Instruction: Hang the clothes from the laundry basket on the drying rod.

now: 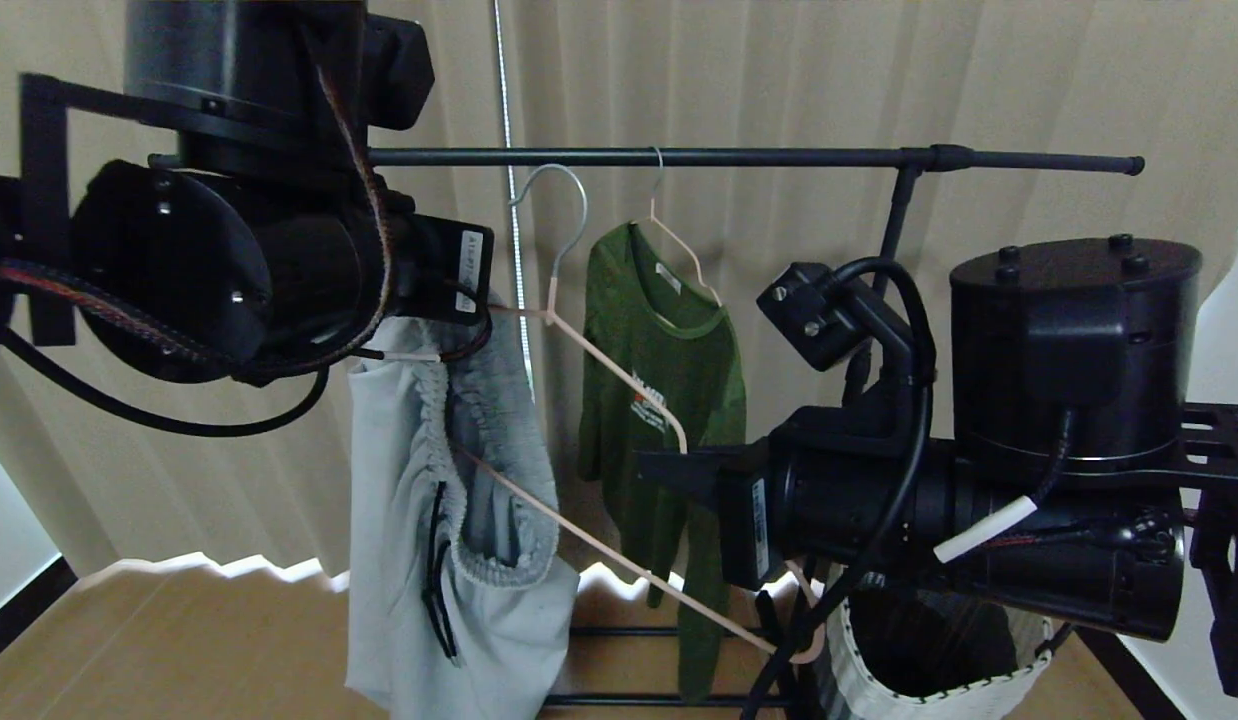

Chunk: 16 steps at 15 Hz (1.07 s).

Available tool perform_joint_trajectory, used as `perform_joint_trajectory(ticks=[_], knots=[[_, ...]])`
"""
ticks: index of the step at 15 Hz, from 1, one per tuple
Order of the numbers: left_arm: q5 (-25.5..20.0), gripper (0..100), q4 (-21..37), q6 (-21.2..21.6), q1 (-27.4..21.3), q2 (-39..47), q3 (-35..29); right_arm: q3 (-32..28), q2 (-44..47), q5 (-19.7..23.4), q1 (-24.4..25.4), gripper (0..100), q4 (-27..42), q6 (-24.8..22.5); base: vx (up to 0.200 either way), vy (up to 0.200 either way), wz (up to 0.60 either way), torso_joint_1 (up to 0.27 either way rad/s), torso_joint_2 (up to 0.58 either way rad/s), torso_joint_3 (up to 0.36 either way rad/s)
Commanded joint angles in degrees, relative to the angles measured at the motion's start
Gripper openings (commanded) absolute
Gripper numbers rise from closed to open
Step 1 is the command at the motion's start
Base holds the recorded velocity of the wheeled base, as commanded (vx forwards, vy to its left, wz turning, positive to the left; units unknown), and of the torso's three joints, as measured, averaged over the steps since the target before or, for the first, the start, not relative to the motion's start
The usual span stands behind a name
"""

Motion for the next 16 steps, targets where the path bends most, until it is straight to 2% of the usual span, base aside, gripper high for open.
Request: perform_joint_trajectory(ticks=[1,4,7,12,16], knots=[[0.0,0,0.0,-0.1,-2.2,-2.1,0.3,-0.2,0.6,0.1,-0.8,0,0.0,0.0,0.0,0.0,0.0,0.0,0.0,0.0],[-1.0,0,0.0,0.0,-4.7,-3.1,0.3,-0.1,0.5,0.1,-1.2,0,0.0,0.2,0.0,0.0,0.0,0.0,0.0,0.0],[-9.7,0,0.0,0.2,-6.8,-4.5,2.7,0.3,0.0,-0.1,-2.0,0,0.0,0.2,0.0,0.0,0.0,0.0,0.0,0.0],[-12.1,0,-0.3,0.4,-6.8,-6.5,6.8,0.3,-2.2,-0.1,-2.9,0,0.0,0.1,0.0,0.0,0.0,0.0,0.0,0.0],[-16.5,0,-0.3,0.3,-6.8,-7.4,7.8,2.2,-4.0,0.2,-2.9,0,-2.6,-0.3,0.0,0.0,0.0,0.0,0.0,0.0]])
